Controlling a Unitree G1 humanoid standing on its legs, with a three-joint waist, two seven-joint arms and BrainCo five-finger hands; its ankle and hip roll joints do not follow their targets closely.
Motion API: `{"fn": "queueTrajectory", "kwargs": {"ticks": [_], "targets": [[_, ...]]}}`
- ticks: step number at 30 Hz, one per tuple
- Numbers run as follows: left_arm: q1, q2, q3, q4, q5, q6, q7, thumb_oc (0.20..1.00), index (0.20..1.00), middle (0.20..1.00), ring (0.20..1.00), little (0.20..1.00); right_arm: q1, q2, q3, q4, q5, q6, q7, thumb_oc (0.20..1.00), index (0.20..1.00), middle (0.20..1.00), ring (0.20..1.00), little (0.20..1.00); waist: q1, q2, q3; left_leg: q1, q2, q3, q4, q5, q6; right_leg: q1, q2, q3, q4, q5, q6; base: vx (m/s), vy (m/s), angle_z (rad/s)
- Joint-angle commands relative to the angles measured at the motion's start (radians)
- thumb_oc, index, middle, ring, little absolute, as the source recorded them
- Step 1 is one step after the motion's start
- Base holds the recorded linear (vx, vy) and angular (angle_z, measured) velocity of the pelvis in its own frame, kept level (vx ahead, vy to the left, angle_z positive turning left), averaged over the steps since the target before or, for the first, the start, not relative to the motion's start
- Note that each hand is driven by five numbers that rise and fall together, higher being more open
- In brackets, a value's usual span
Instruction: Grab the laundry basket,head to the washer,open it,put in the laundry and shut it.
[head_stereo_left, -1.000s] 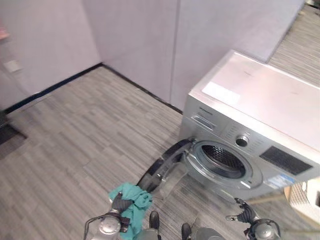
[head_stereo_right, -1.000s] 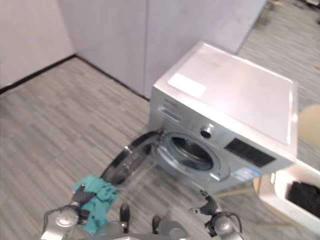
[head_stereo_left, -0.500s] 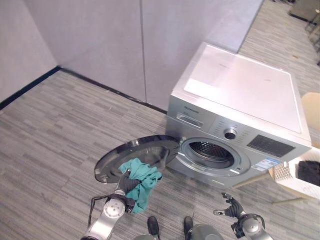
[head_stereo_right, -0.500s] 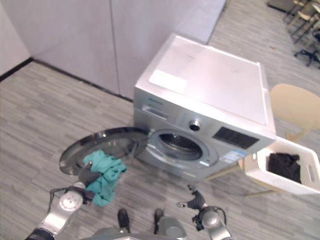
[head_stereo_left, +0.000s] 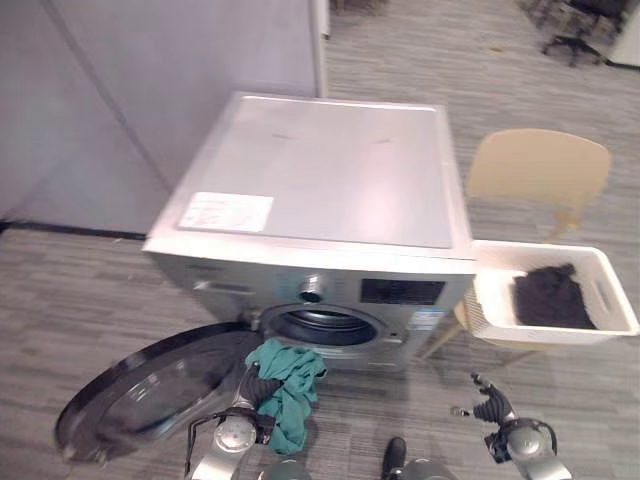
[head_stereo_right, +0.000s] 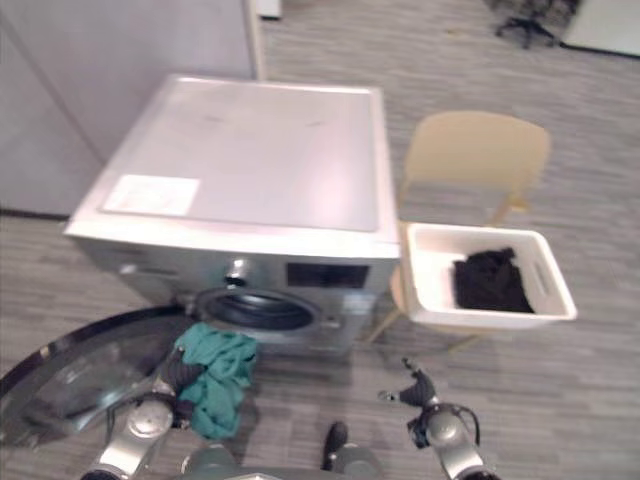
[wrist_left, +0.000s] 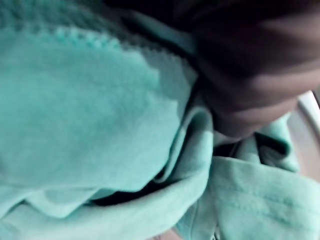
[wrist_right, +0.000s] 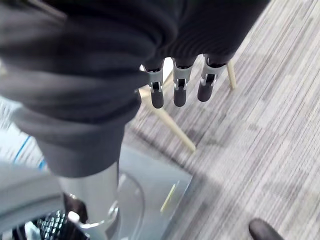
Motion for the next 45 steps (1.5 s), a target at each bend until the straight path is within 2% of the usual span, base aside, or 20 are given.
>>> {"fn": "queueTrajectory", "kwargs": {"ticks": [1, 5, 9, 13, 14, 17, 20, 23, 26, 27, 29, 32, 33, 34, 35, 36, 37, 38, 42, 45], "targets": [[-0.052, 0.019, 0.031, -0.041, -0.027, -0.042, 0.04, 0.2, 0.2, 0.2, 0.2, 0.2, -0.015, -0.007, 0.011, 0.018, 0.035, -0.025, -0.022, 1.0, 1.0, 1.0, 1.0, 1.0, 0.009, -0.007, 0.03, 0.028, -0.03, 0.059, -0.089, -0.034, 0.043, 0.02, -0.018, -0.015, -0.019, -0.065, 0.106, 0.06, -0.001, -0.17], [-0.048, 0.015, 0.047, -0.014, -0.032, -0.041, 0.049, 0.2, 0.2, 0.2, 0.2, 0.2, -0.017, -0.002, 0.011, 0.04, 0.041, -0.027, -0.03, 1.0, 1.0, 1.0, 1.0, 1.0, 0.018, -0.001, 0.04, 0.03, -0.04, 0.032, -0.156, -0.003, 0.037, 0.026, 0.0, 0.003, -0.015, -0.073, 0.108, 0.05, 0.035, -0.3], [-0.04, 0.013, 0.045, -0.01, -0.027, -0.037, 0.048, 0.2, 0.2, 0.2, 0.2, 0.2, -0.009, 0.017, 0.014, 0.043, 0.047, -0.03, -0.028, 1.0, 1.0, 1.0, 1.0, 1.0, 0.018, -0.007, 0.043, 0.054, -0.058, 0.036, -0.178, -0.016, 0.049, 0.03, -0.001, 0.023, -0.009, -0.073, 0.114, 0.05, 0.079, -0.01], [-0.07, 0.018, 0.032, -0.021, -0.05, -0.042, 0.056, 0.2, 0.2, 0.2, 0.2, 0.2, -0.032, 0.034, 0.026, 0.039, 0.059, -0.028, -0.036, 1.0, 1.0, 1.0, 1.0, 1.0, 0.018, -0.016, 0.076, 0.015, -0.066, 0.042, -0.157, -0.027, 0.064, -0.03, -0.017, 0.043, 0.037, -0.073, 0.116, -0.14, 0.062, 0.06], [-0.124, 0.025, 0.015, -0.043, -0.077, -0.055, 0.082, 0.2, 0.2, 0.2, 0.2, 0.2, -0.069, 0.037, 0.04, 0.016, 0.073, -0.029, -0.052, 1.0, 1.0, 1.0, 1.0, 1.0, 0.015, -0.021, 0.131, -0.081, -0.06, 0.039, -0.088, -0.04, 0.074, -0.147, -0.043, 0.058, 0.129, -0.072, 0.11, -0.28, 0.042, -0.03], [-0.195, 0.028, 0.007, -0.073, -0.098, -0.081, 0.129, 0.2, 0.2, 0.2, 0.2, 0.2, -0.112, 0.048, 0.047, -0.01, 0.096, -0.032, -0.075, 1.0, 1.0, 1.0, 1.0, 1.0, 0.017, -0.015, 0.173, -0.206, -0.053, 0.032, 0.021, -0.09, 0.079, -0.298, -0.064, 0.072, 0.263, -0.101, 0.111, -0.3, 0.049, -0.05], [-0.237, 0.023, 0.002, -0.089, -0.113, -0.091, 0.157, 0.2, 0.2, 0.2, 0.2, 0.2, -0.131, 0.053, 0.047, -0.035, 0.113, -0.033, -0.092, 1.0, 1.0, 1.0, 1.0, 1.0, 0.016, -0.013, 0.177, -0.32, -0.045, 0.03, 0.125, -0.116, 0.088, -0.404, -0.084, 0.068, 0.355, -0.121, 0.106, -0.14, 0.019, -0.07], [-0.347, 0.017, -0.013, -0.134, -0.104, -0.108, 0.238, 0.2, 0.2, 0.2, 0.2, 0.2, -0.169, 0.05, 0.04, -0.124, 0.13, -0.045, -0.141, 1.0, 1.0, 1.0, 1.0, 1.0, 0.002, -0.001, 0.191, -0.56, -0.013, 0.007, 0.356, -0.172, 0.106, -0.644, -0.114, 0.086, 0.568, -0.183, 0.085, -0.2, 0.007, -0.03], [-0.42, 0.019, -0.015, -0.156, -0.094, -0.117, 0.284, 0.2, 0.2, 0.2, 0.2, 0.2, -0.194, 0.046, 0.034, -0.178, 0.141, -0.058, -0.163, 1.0, 1.0, 1.0, 1.0, 1.0, -0.011, 0.008, 0.186, -0.687, 0.002, -0.007, 0.468, -0.204, 0.118, -0.783, -0.122, 0.107, 0.684, -0.208, 0.076, -0.14, 0.014, -0.12], [-0.567, 0.059, -0.016, -0.146, -0.052, -0.109, 0.356, 0.2, 0.2, 0.2, 0.2, 0.2, -0.218, 0.039, 0.025, -0.255, 0.159, -0.09, -0.182, 1.0, 1.0, 1.0, 1.0, 1.0, -0.036, 0.013, 0.189, -0.844, 0.021, -0.026, 0.603, -0.234, 0.13, -0.938, -0.124, 0.139, 0.809, -0.242, 0.059, -0.2, 0.009, -0.21], [-0.753, 0.129, -0.022, -0.079, -0.036, -0.1, 0.428, 0.2, 0.2, 0.2, 0.2, 0.2, -0.23, 0.018, 0.016, -0.319, 0.16, -0.12, -0.192, 1.0, 1.0, 1.0, 1.0, 1.0, -0.069, 0.023, 0.174, -0.976, 0.046, -0.049, 0.711, -0.267, 0.147, -1.07, -0.13, 0.165, 0.905, -0.274, 0.044, -0.13, 0.045, -0.24], [-0.878, 0.206, -0.031, -0.031, -0.024, -0.095, 0.476, 0.2, 0.2, 0.2, 0.2, 0.2, -0.228, 0.009, 0.008, -0.359, 0.162, -0.138, -0.187, 1.0, 1.0, 1.0, 1.0, 1.0, -0.089, 0.029, 0.165, -1.05, 0.062, -0.064, 0.771, -0.287, 0.157, -1.149, -0.123, 0.179, 0.965, -0.285, 0.044, -0.02, 0.035, -0.2], [-0.997, 0.298, -0.055, 0.002, 0.011, -0.079, 0.517, 0.2, 0.2, 0.2, 0.2, 0.2, -0.222, -0.006, 0.003, -0.395, 0.165, -0.159, -0.181, 1.0, 1.0, 1.0, 1.0, 1.0, -0.109, 0.035, 0.165, -1.096, 0.072, -0.074, 0.816, -0.302, 0.165, -1.194, -0.117, 0.188, 1.001, -0.293, 0.042, 0.0, 0.032, -0.28], [-1.004, 0.299, -0.059, 0.007, 0.011, -0.08, 0.518, 0.2, 0.2, 0.2, 0.2, 0.2, -0.223, -0.004, 0.001, -0.396, 0.165, -0.158, -0.18, 1.0, 1.0, 1.0, 1.0, 1.0, -0.108, 0.035, 0.164, -1.103, 0.072, -0.076, 0.821, -0.304, 0.165, -1.201, -0.117, 0.188, 1.006, -0.295, 0.042, -0.01, 0.033, -0.29], [-1.114, 0.366, -0.102, 0.057, 0.038, -0.062, 0.55, 0.2, 0.2, 0.2, 0.2, 0.2, -0.226, -0.018, 0.0, -0.411, 0.171, -0.178, -0.176, 1.0, 1.0, 1.0, 1.0, 1.0, -0.119, 0.041, 0.169, -1.144, 0.078, -0.088, 0.86, -0.316, 0.172, -1.24, -0.115, 0.194, 1.039, -0.304, 0.041, 0.0, 0.014, -0.17], [-1.117, 0.366, -0.104, 0.059, 0.037, -0.063, 0.55, 0.2, 0.2, 0.2, 0.2, 0.2, -0.227, -0.017, -0.001, -0.411, 0.171, -0.178, -0.176, 1.0, 1.0, 1.0, 1.0, 1.0, -0.118, 0.04, 0.168, -1.147, 0.078, -0.088, 0.861, -0.317, 0.172, -1.242, -0.115, 0.194, 1.04, -0.304, 0.04, -0.01, 0.013, -0.1], [-1.161, 0.397, -0.126, 0.088, 0.062, -0.047, 0.556, 0.294, 0.294, 0.294, 0.294, 0.294, -0.227, -0.03, -0.003, -0.42, 0.174, -0.187, -0.174, 1.0, 1.0, 1.0, 1.0, 1.0, -0.127, 0.043, 0.17, -1.159, 0.081, -0.092, 0.873, -0.321, 0.175, -1.256, -0.114, 0.197, 1.049, -0.307, 0.042, -0.01, 0.0, -0.06], [-1.249, 0.42, -0.186, 0.171, 0.059, -0.032, 0.53, 1.0, 1.0, 1.0, 1.0, 1.0, -0.238, -0.047, 0.005, -0.426, 0.189, -0.196, -0.163, 1.0, 1.0, 1.0, 1.0, 1.0, -0.135, 0.046, 0.171, -1.188, 0.079, -0.096, 0.901, -0.323, 0.177, -1.28, -0.113, 0.2, 1.073, -0.312, 0.04, -0.01, 0.0, -0.05], [-1.335, 0.442, -0.3, 0.305, 0.086, -0.008, 0.426, 1.0, 1.0, 1.0, 1.0, 1.0, -0.256, -0.069, 0.011, -0.41, 0.195, -0.195, -0.136, 1.0, 1.0, 1.0, 1.0, 1.0, -0.138, 0.049, 0.173, -1.221, 0.071, -0.103, 0.932, -0.329, 0.182, -1.313, -0.111, 0.204, 1.105, -0.318, 0.036, 0.0, 0.002, 0.0], [-1.298, 0.428, -0.308, 0.312, 0.104, -0.002, 0.366, 1.0, 1.0, 1.0, 1.0, 1.0, -0.246, -0.072, 0.005, -0.405, 0.195, -0.191, -0.113, 1.0, 1.0, 1.0, 1.0, 1.0, -0.131, 0.046, 0.164, -1.219, 0.067, -0.106, 0.934, -0.332, 0.18, -1.312, -0.115, 0.205, 1.109, -0.317, 0.036, 0.0, 0.0, 0.0]]}}
